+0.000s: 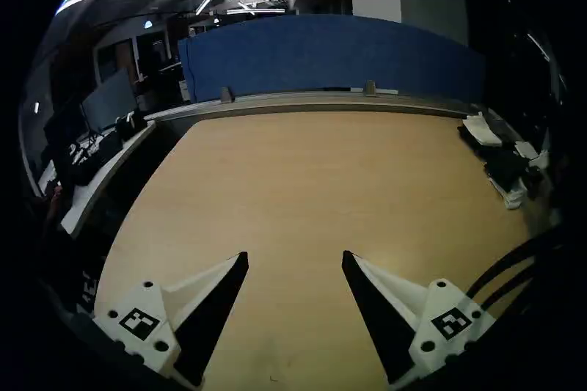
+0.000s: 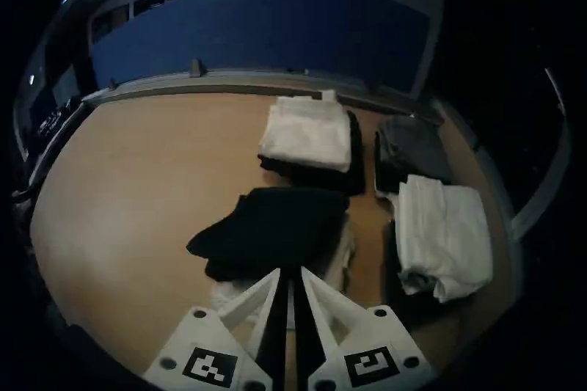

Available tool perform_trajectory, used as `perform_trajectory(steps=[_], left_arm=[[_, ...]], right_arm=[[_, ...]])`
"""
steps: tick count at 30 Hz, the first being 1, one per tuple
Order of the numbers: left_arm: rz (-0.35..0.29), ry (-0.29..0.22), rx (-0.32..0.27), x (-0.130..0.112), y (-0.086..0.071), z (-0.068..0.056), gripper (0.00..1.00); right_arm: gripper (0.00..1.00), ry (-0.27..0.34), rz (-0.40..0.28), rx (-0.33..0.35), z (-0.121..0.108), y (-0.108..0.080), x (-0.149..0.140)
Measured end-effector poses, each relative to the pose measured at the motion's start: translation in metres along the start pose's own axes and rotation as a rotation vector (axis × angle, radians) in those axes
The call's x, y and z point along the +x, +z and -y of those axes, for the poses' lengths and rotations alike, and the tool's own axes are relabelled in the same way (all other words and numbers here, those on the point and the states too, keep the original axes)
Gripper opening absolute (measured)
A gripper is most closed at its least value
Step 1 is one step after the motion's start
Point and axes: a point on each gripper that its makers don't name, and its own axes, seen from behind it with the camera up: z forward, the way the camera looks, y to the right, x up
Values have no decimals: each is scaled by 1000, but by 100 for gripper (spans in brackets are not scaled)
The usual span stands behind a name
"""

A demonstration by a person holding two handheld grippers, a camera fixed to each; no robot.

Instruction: Fold towel

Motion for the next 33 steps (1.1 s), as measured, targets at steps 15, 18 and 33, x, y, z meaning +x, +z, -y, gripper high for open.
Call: perform_trajectory(steps=[15,18,33], left_arm=[[-2,10,12,-1,-7,2,95],[-2,13,15,-1,-8,4,95],[-8,12,16,5,-5,5,95]], right_arm=[[4,143,119,-124,-44,23,-76],[5,158,124,-130,-44,26,-81],[59,158,80,-178,-47,7,-79]])
